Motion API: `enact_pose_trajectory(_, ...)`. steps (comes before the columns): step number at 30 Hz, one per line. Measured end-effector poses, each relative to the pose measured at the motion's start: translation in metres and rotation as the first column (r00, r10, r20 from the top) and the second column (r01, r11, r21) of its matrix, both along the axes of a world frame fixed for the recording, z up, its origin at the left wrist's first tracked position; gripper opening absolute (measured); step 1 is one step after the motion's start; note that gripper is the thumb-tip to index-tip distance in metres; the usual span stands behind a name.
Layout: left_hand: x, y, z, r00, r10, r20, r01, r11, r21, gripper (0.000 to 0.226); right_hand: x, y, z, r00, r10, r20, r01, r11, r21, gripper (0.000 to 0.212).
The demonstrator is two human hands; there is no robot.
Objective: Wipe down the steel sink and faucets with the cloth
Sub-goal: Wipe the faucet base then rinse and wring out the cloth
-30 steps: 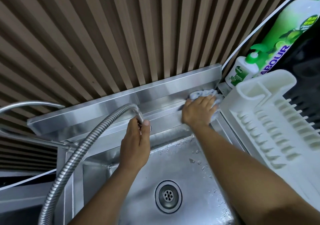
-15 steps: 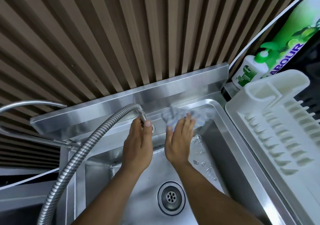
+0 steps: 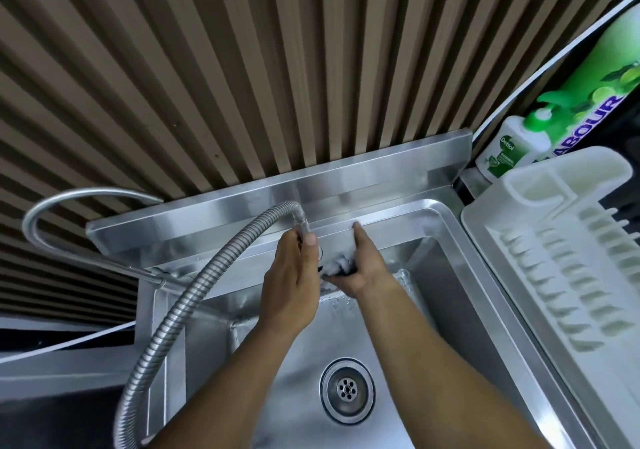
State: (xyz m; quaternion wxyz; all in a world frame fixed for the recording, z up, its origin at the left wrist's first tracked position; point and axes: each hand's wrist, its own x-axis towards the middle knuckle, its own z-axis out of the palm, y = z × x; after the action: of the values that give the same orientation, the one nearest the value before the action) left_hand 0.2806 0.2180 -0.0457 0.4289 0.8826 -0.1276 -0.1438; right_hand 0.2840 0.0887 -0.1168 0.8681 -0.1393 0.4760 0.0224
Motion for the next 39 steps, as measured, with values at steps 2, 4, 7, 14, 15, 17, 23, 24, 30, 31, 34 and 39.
enact_pose_trajectory(2,-0.001,0.000,0.006,0.999,-0.011,-0.040,0.011,1.000,-0.010,0.066,-0.005,-0.005,0.023,0.996,0.085,-0.025,-0.086,0.995,-0.052,0.024)
enact_pose_trajectory(4,-0.002,0.003,0.015,0.994,-0.024,-0.106,0.023,1.000,-0.009,0.072,-0.019,-0.002,0.043,0.984,0.180,-0.015,-0.180,0.974,-0.140,0.021)
enact_pose_trajectory(7,0.001,0.005,0.026,0.970,-0.015,-0.244,0.007,0.999,-0.032,0.076,-0.046,-0.009,0.058,0.979,0.201,0.017,-0.194,0.962,-0.193,0.030)
enact_pose_trajectory(14,-0.033,0.034,0.034,0.990,0.127,-0.061,-0.136,0.974,-0.181,0.040,-0.099,-0.009,0.077,0.768,0.616,-0.174,-0.561,0.517,-0.647,0.018)
enact_pose_trajectory(15,-0.040,0.041,0.033,0.990,0.124,-0.070,-0.136,0.970,-0.202,0.038,-0.105,-0.007,0.081,0.708,0.675,-0.208,-0.592,0.407,-0.696,0.017)
enact_pose_trajectory(17,-0.054,0.050,0.030,0.991,0.065,-0.118,-0.094,0.962,-0.257,0.031,-0.114,-0.003,0.088,0.596,0.762,-0.254,-0.626,0.243,-0.741,0.024)
enact_pose_trajectory(23,-0.096,0.067,0.023,0.885,-0.200,-0.420,0.036,0.930,-0.365,0.048,-0.129,0.011,0.105,0.283,0.950,-0.131,-0.619,0.077,-0.782,0.042)
enact_pose_trajectory(24,-0.101,0.069,0.022,0.833,-0.210,-0.512,-0.006,0.922,-0.388,0.054,-0.129,0.012,0.108,0.238,0.963,-0.125,-0.616,0.050,-0.786,0.042)
enact_pose_trajectory(30,-0.104,0.074,0.005,0.758,-0.122,-0.641,-0.323,0.783,-0.532,0.033,-0.105,-0.004,0.115,0.449,0.865,-0.225,-0.536,0.059,-0.842,0.041)
enact_pose_trajectory(31,-0.100,0.073,0.003,0.758,-0.088,-0.646,-0.357,0.772,-0.525,0.028,-0.098,-0.006,0.114,0.533,0.817,-0.220,-0.508,0.102,-0.855,0.038)
enact_pose_trajectory(34,-0.083,0.071,-0.001,0.734,0.026,-0.679,-0.459,0.756,-0.467,0.021,-0.082,-0.011,0.098,0.752,0.628,-0.199,-0.448,0.267,-0.853,0.021)
enact_pose_trajectory(39,-0.034,0.076,-0.002,0.637,0.639,-0.431,-0.758,0.622,-0.198,0.042,-0.056,-0.043,0.058,0.800,0.381,-0.463,-0.468,-0.086,-0.879,0.007)
